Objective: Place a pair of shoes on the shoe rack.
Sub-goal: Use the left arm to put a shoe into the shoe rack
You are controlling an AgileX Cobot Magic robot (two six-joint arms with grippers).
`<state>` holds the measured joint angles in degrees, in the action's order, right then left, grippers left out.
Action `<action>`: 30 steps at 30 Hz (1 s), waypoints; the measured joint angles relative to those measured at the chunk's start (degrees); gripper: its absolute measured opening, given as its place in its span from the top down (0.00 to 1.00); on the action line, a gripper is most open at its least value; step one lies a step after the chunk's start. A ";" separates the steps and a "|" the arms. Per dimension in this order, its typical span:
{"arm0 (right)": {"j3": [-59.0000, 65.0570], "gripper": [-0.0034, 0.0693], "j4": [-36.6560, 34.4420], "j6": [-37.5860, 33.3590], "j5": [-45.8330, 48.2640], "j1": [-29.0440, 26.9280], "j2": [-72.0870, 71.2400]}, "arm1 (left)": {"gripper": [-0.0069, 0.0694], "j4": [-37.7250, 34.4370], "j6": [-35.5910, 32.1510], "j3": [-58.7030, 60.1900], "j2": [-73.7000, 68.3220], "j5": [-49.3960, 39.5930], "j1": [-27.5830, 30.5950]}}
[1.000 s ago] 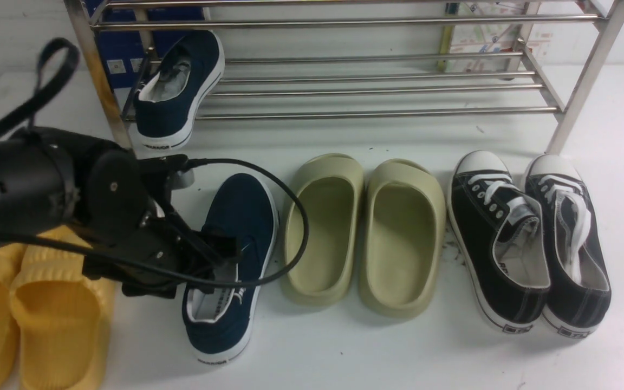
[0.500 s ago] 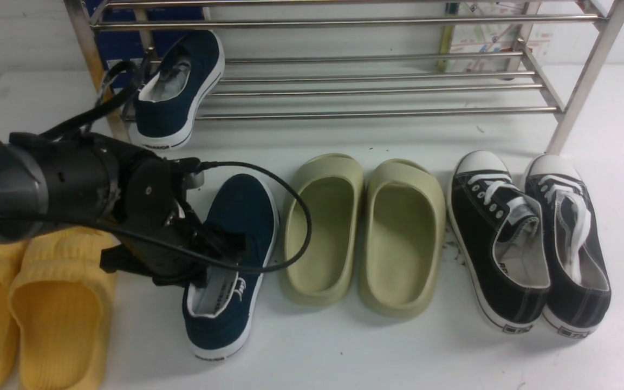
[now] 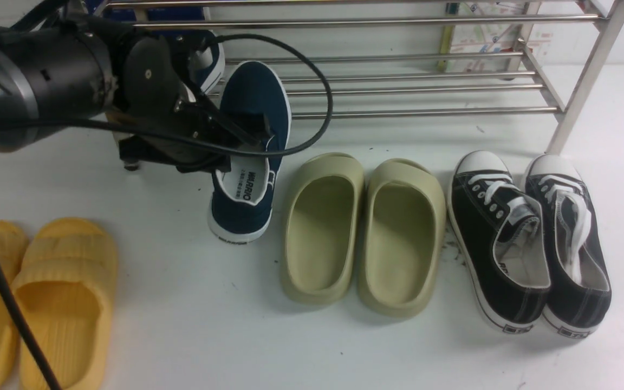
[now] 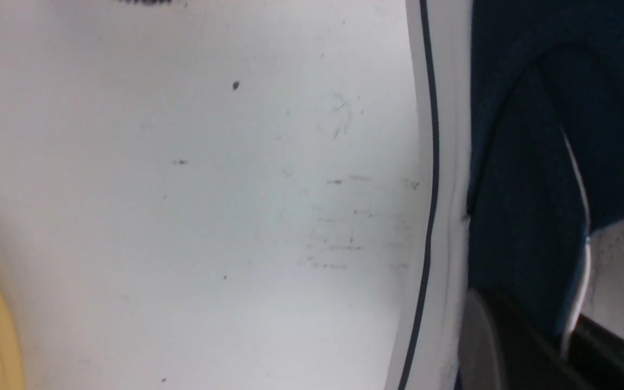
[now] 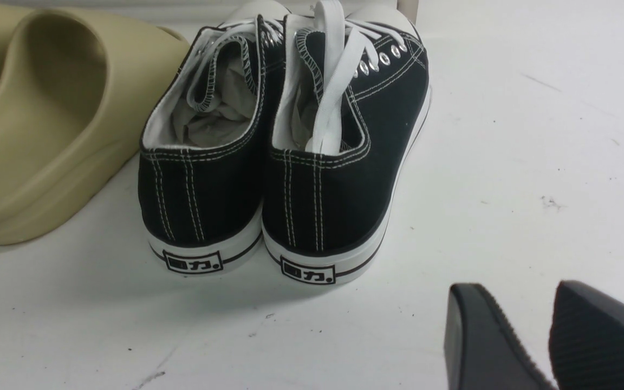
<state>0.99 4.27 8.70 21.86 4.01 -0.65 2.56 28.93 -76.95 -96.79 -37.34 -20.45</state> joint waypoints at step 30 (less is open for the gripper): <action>0.00 0.62 0.00 0.00 0.00 0.00 0.00 | 0.91 -0.16 -3.37 -32.79 -26.38 -1.45 5.95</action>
<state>0.99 4.27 8.70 21.86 4.01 -0.65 2.40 25.57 -109.74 -123.17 -38.79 -14.51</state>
